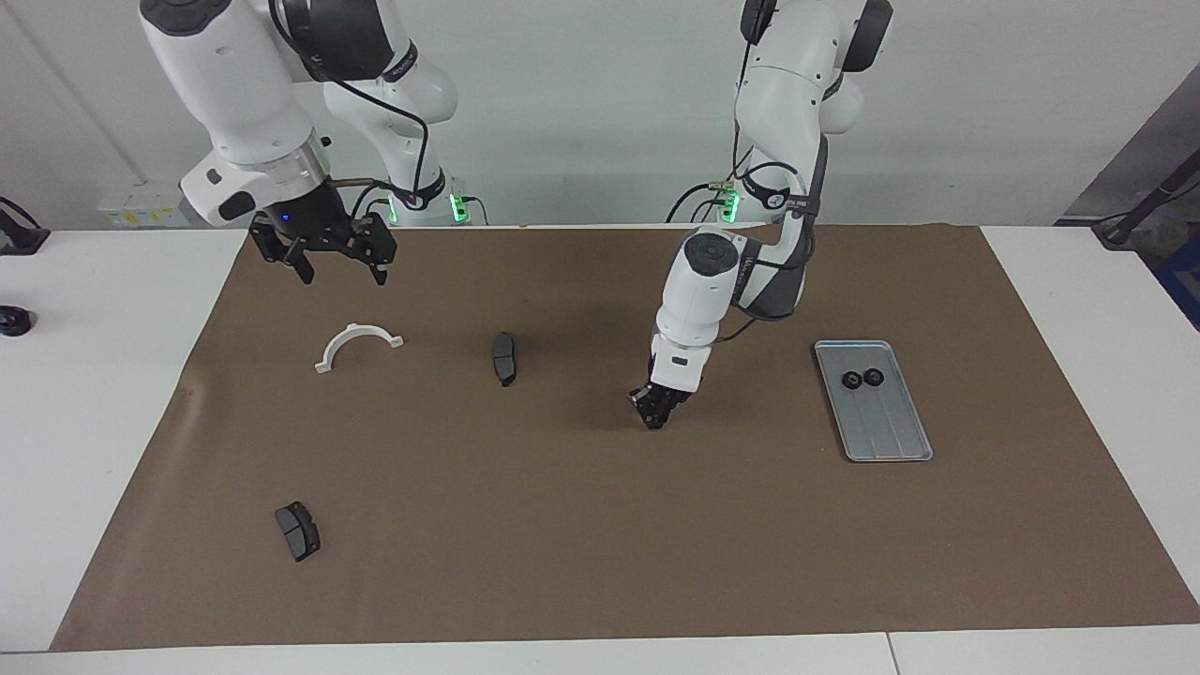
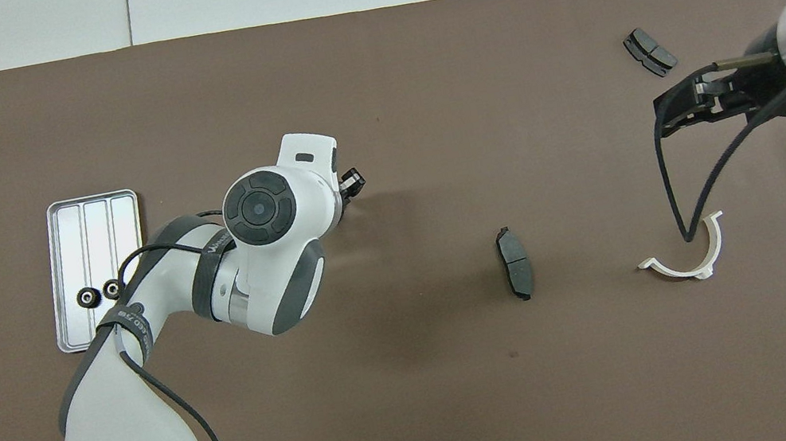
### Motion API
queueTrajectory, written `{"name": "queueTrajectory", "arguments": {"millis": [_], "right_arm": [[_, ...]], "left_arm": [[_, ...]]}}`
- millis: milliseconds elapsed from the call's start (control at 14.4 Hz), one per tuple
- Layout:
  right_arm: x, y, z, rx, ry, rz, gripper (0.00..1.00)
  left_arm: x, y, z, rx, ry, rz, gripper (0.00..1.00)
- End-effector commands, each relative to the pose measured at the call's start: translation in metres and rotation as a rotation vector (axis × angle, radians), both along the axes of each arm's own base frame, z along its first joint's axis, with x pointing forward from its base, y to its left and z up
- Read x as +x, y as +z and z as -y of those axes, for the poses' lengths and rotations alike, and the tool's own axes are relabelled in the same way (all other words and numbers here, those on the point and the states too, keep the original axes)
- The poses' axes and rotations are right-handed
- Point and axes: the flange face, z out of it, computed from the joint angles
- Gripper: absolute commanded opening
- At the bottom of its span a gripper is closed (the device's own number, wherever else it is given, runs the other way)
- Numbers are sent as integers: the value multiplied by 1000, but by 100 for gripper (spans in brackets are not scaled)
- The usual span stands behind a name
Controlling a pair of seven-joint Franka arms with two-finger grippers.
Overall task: Place bearing gear from tray to pile
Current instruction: 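Set the ring mid-table with the left gripper while the right gripper approaches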
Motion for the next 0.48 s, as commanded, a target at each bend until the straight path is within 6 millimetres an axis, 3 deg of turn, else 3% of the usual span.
{"name": "queueTrajectory", "arguments": {"millis": [0,69,208,416], "right_arm": [[19,-18,-34,-44,25,-17,100],[25,-23,-40,-59,37,-18,100],[34,-31,-54,-60,32,-17,100],[49,-45,-88,-54,10,-9,100]], "left_arm": [[-3,0,-1,1,13,14,100],[-2,2,-3,18,12,-4,100],[12,36,-19,62,28,-58,100],[34,100,-102,81,54,-63,100]]}}
